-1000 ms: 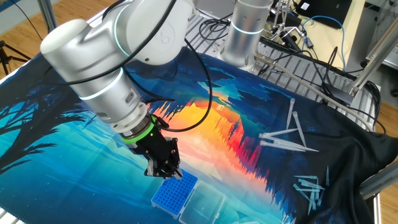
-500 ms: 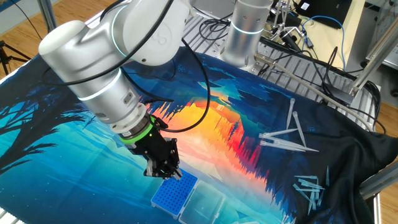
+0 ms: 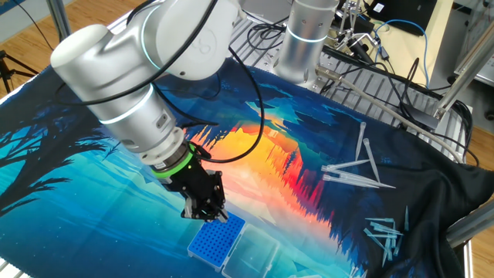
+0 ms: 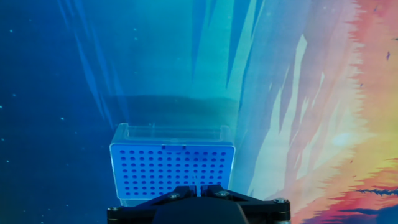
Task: Insert a small pipette tip into the holder for small pipette tips
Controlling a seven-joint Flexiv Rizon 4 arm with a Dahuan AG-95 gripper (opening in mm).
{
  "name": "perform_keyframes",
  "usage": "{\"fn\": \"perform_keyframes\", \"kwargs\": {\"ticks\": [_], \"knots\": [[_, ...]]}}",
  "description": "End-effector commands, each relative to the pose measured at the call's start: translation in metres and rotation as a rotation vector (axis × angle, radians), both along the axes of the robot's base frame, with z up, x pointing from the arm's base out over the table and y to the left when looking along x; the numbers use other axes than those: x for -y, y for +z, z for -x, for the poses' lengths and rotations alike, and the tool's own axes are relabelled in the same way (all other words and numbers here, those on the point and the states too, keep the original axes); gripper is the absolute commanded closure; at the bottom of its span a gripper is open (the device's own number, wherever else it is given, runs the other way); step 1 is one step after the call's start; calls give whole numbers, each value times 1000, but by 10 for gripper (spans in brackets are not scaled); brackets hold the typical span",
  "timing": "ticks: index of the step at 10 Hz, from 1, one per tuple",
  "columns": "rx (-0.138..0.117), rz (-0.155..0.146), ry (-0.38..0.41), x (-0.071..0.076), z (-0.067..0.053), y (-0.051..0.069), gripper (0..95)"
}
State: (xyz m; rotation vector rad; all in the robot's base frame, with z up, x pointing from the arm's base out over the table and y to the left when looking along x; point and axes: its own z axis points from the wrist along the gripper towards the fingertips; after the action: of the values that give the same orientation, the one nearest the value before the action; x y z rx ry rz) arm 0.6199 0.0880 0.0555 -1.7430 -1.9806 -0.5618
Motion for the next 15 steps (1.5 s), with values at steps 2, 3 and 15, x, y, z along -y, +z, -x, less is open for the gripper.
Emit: {"fn": "perform_keyframes", "kwargs": {"ticks": [2, 3, 15], "knots": [[-1, 0, 5, 0, -3, -2, 950], [1, 0, 8, -1, -3, -3, 950], [-5, -2, 17, 3, -12, 2, 950]]}}
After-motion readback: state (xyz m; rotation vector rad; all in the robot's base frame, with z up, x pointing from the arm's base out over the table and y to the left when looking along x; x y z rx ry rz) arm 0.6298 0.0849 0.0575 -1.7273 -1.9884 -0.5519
